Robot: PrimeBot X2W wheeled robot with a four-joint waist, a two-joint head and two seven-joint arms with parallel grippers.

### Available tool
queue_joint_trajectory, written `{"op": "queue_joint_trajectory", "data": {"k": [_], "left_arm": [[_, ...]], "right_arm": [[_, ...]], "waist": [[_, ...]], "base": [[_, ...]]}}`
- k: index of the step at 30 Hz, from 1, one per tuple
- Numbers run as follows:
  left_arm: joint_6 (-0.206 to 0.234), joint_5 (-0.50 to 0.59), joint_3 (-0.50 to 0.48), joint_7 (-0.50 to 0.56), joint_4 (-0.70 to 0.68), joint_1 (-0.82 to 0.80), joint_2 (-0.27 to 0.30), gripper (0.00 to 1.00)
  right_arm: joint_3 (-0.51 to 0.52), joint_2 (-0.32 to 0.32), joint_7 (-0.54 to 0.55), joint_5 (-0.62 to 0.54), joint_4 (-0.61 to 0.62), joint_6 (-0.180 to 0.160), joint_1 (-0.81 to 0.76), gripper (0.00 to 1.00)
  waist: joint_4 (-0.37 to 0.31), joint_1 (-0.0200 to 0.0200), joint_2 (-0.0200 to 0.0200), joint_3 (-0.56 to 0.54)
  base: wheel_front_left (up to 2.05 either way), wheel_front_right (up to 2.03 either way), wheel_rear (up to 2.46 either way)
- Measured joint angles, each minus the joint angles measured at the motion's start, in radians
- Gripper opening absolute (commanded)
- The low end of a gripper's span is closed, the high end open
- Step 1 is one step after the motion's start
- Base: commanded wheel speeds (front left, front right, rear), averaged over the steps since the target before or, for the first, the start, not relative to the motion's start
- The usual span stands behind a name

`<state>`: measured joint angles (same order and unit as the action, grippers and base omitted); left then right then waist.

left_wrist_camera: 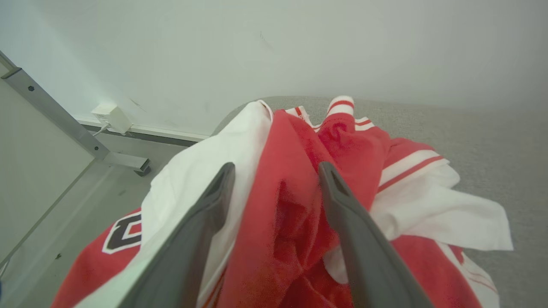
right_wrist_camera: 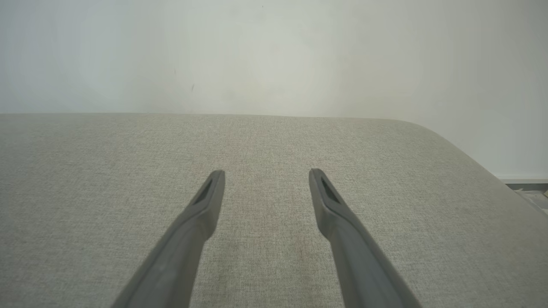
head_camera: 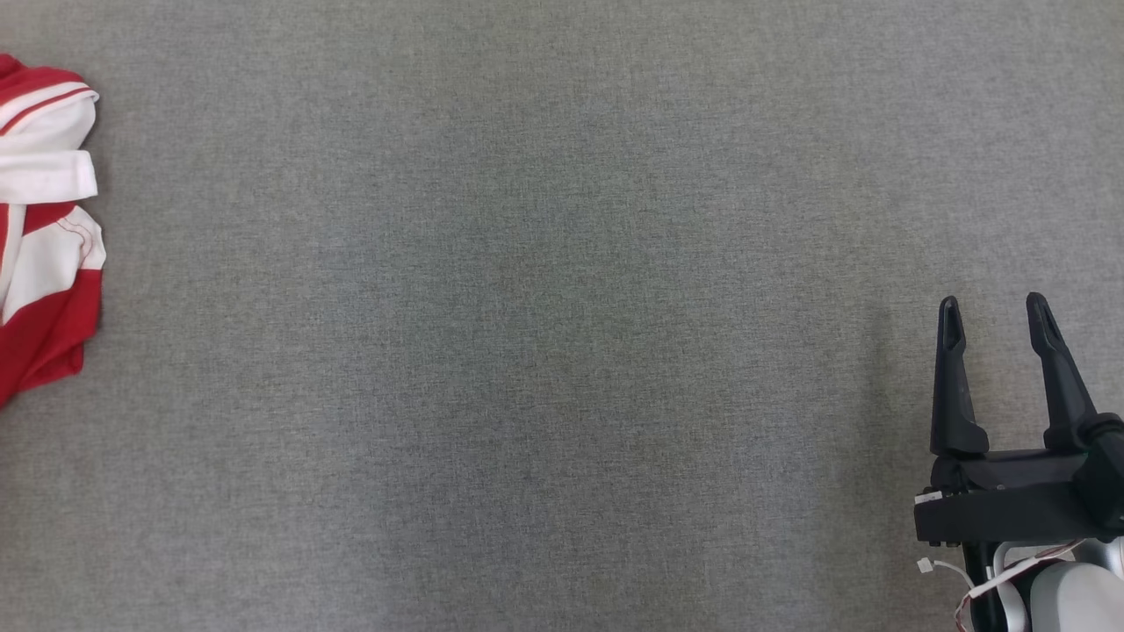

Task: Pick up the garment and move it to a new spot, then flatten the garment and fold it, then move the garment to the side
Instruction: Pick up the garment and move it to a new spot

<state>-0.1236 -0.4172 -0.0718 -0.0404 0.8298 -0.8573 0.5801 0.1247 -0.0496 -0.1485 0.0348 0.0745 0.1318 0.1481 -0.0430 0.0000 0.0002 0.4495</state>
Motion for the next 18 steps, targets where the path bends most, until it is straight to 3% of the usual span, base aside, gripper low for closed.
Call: {"op": "queue_joint_trajectory", "data": {"k": [6, 9, 11, 18], "left_arm": [[-0.004, -0.024, 0.031, 0.077, 0.148, -0.027, 0.008, 1.0], [-0.007, -0.026, 0.064, 0.105, 0.191, -0.037, 0.007, 0.0], [-0.008, -0.028, 0.092, 0.093, 0.194, -0.042, 0.005, 0.0], [0.002, -0.026, 0.093, -0.122, 0.189, -0.098, 0.017, 0.0]], "right_arm": [[0.0, 0.0, 0.004, 0.0, 0.005, 0.0, 0.002, 1.0], [-0.003, 0.0, 0.004, -0.001, 0.002, 0.0, 0.003, 1.0], [-0.006, 0.0, 0.004, -0.001, 0.0, 0.0, 0.003, 1.0], [-0.011, 0.0, -0.018, 0.01, -0.032, 0.0, -0.002, 1.0]], "waist": [[-0.004, 0.0, -0.0001, -0.001], [-0.004, 0.0, -0.0001, -0.007], [-0.002, 0.0, -0.0001, -0.012], [0.01, 0.0, -0.0001, -0.054]], "base": [[0.0, 0.0, 0.0], [0.0, 0.0, 0.0], [0.0, 0.0, 0.0], [0.0, 0.0, 0.0]]}}
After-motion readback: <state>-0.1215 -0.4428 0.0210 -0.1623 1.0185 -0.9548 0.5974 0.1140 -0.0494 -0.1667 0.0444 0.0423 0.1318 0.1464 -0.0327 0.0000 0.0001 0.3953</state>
